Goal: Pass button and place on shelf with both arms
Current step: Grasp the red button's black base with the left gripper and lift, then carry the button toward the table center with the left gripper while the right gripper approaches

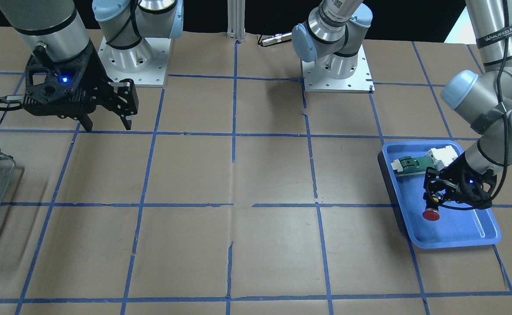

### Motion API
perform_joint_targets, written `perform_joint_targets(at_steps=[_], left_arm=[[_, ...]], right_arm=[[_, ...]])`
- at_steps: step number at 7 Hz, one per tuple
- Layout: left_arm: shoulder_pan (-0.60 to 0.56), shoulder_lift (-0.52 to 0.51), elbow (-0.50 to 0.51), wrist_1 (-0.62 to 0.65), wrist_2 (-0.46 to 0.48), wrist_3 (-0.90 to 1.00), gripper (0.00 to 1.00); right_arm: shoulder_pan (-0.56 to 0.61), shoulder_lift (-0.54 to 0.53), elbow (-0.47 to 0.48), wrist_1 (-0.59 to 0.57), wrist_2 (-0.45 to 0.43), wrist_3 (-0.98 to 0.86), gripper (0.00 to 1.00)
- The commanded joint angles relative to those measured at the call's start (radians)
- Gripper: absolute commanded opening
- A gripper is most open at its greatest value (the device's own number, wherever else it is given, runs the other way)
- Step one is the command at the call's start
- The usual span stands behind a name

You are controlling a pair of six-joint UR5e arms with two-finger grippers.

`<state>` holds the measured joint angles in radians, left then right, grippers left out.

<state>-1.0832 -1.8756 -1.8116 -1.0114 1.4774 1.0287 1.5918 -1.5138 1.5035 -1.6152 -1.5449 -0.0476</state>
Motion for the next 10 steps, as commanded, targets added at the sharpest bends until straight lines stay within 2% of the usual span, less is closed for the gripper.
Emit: perform_joint_targets(at_steps=[1,2,5,6,7,8,9,10], left_arm=[[-0.195,0.055,0.136,-0.241,-0.045,0.045,0.0],[-0.307,0.065,0.176,-0.281,-0.087,0.068,0.0],[-0.591,0.078,0.27,-0.283,-0.175,0.114,0.0],[-0.677,0.079,0.303,-0.285,-0.204,0.113,0.0],[-0.74,0.075,0.325,-0.282,-0.241,0.114,0.0],[-0.779,0.082,0.345,-0.282,-0.321,0.114,0.0],[-0.8,0.088,0.36,-0.282,-0.38,0.114,0.0],[-0.822,0.086,0.373,-0.267,-0.443,0.114,0.0]], right_arm=[[0.0,0.0,0.001,0.003,0.009,0.005,1.0],[0.0,-0.002,0.001,0.006,0.008,0.002,1.0],[-0.004,0.0,0.001,0.005,0.008,-0.043,1.0],[-0.022,-0.002,0.001,0.005,0.009,-0.184,1.0],[-0.076,-0.008,0.0,0.021,0.059,-0.357,1.0],[-0.163,-0.016,0.0,0.088,0.165,-0.521,1.0],[-0.229,-0.02,0.001,0.124,0.213,-0.748,1.0],[-0.266,-0.02,-0.003,0.144,0.221,-1.017,0.98]])
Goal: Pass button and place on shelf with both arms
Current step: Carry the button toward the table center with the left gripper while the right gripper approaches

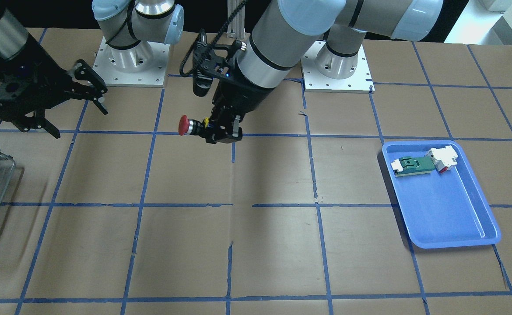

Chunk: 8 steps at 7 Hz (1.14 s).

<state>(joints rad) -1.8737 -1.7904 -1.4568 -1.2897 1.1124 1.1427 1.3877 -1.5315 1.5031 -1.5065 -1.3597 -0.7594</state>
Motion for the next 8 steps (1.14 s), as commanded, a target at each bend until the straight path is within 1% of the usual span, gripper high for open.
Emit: perform_joint_targets(at_steps=[1,2,3,4,5,7,8], left_arm=[[-0.056,-0.003,0.024,0.039,-0.121,-0.001,0.0],[-0.071,-0.012,0.026,0.061,-0.134,-0.001,0.0],[-0.079,-0.015,0.024,0.079,-0.149,-0.003,0.0],[-0.084,-0.012,0.024,0.079,-0.149,-0.009,0.0],[-0.084,-0.014,0.026,0.079,-0.149,-0.009,0.0],[-0.082,-0.015,0.026,0.079,-0.151,-0.006,0.0],[-0.082,-0.017,0.026,0.079,-0.151,-0.005,0.0]], right_arm=[[-0.082,-0.025,-0.006,0.048,0.091,-0.472,0.98],[-0.1,-0.035,-0.006,0.081,0.203,-0.627,0.93],[-0.101,-0.054,-0.004,0.144,0.3,-0.769,0.95],[-0.101,-0.099,0.002,0.199,0.3,-0.835,0.97],[-0.101,-0.113,0.002,0.219,0.306,-0.907,0.97],[-0.099,-0.116,0.005,0.219,0.312,-1.01,0.98],[-0.095,-0.121,0.005,0.216,0.33,-1.055,0.99]])
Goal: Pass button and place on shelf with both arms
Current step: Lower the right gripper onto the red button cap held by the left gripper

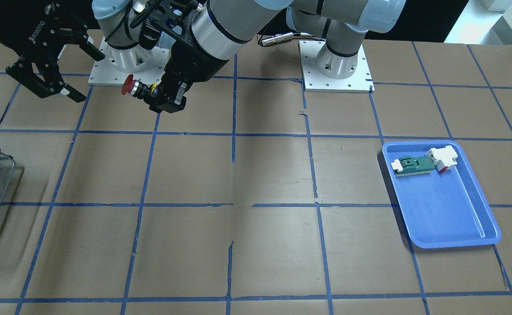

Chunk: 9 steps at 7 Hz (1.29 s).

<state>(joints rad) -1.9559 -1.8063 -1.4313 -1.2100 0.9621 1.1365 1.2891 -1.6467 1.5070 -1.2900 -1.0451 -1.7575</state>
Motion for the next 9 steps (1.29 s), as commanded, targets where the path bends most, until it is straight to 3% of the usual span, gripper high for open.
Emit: perform_joint_targets(at_steps=[1,9], left_arm=[[0.0,-0.001,0.0,0.001,-0.005,0.002,0.0],[0.0,0.005,-0.001,0.006,-0.039,0.003,0.0]], right_arm=[[0.007,-0.002,0.001,-0.003,0.022,-0.062,0.99],[0.082,0.018,0.027,-0.012,0.085,-0.005,1.0]])
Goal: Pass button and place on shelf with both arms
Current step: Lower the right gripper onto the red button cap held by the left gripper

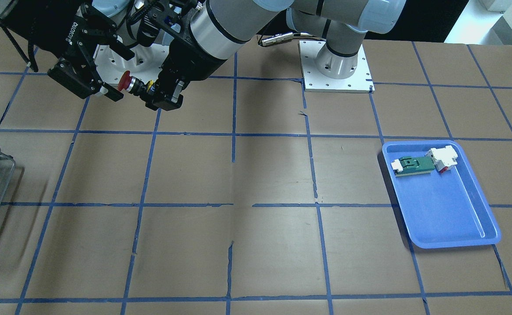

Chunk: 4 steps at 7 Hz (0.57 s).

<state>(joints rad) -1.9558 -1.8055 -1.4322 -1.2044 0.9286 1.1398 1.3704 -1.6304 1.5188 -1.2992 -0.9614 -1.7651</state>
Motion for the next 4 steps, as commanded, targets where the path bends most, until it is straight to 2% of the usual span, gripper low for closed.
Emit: perform_joint_targets(at_steps=[1,2,3,4], left_arm=[[0.0,0.008,0.0,0.0,-0.005,0.0,0.0],[0.0,0.005,0.0,0.0,-0.007,0.0,0.0],[-0.002,0.009,-0.002,-0.001,-0.014,-0.002,0.0],[-0.002,0.011,-0.004,0.0,-0.016,0.0,0.0]], right_arm=[[0.001,-0.002,0.024,-0.002,0.003,0.001,1.0],[0.003,-0.005,0.026,0.0,0.003,0.013,1.0],[0.004,-0.009,0.024,-0.003,0.003,0.038,0.94],[0.003,-0.012,0.024,-0.002,0.003,0.038,0.94]])
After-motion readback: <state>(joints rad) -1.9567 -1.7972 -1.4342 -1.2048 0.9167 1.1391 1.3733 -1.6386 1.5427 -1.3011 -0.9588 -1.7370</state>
